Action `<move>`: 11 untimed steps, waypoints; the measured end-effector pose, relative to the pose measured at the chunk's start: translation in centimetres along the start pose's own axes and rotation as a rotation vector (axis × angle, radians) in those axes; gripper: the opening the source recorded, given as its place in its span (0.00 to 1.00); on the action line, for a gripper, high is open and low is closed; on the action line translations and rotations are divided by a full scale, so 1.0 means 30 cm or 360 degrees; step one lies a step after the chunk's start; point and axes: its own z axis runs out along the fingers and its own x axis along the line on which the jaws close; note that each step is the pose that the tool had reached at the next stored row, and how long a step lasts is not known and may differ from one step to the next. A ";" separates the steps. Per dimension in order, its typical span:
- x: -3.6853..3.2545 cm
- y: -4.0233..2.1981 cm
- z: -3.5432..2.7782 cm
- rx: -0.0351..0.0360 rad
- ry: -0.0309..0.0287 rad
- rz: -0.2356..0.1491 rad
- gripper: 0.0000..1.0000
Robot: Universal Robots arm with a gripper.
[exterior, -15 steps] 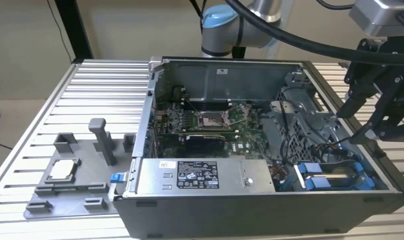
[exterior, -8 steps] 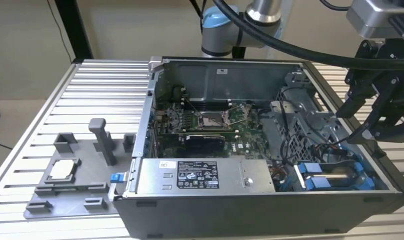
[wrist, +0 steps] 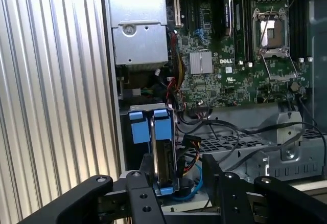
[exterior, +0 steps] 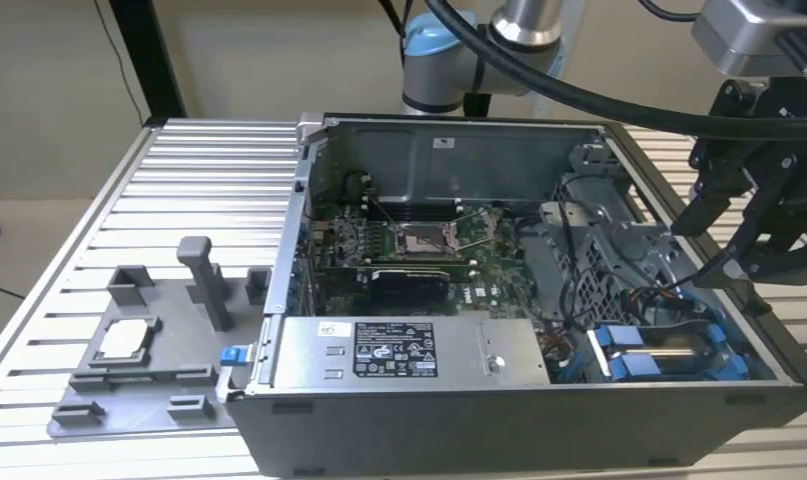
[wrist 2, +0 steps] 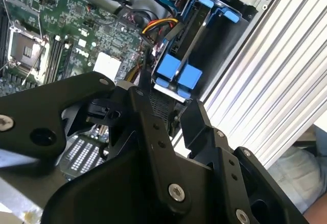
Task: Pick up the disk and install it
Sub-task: 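Insert the disk into the insertion slot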
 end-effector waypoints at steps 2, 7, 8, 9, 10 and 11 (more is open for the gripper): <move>0.000 0.000 0.000 0.0000 0.00001 0.0000 1.00; 0.003 -0.004 0.027 0.0000 -0.00011 0.0001 1.00; 0.004 -0.007 0.033 0.0000 -0.00018 0.0003 1.00; 0.004 -0.011 0.039 0.0001 -0.00031 0.0006 1.00; 0.004 -0.015 0.045 0.0001 -0.00047 0.0010 1.00; 0.005 -0.020 0.051 0.0001 -0.00060 0.0014 1.00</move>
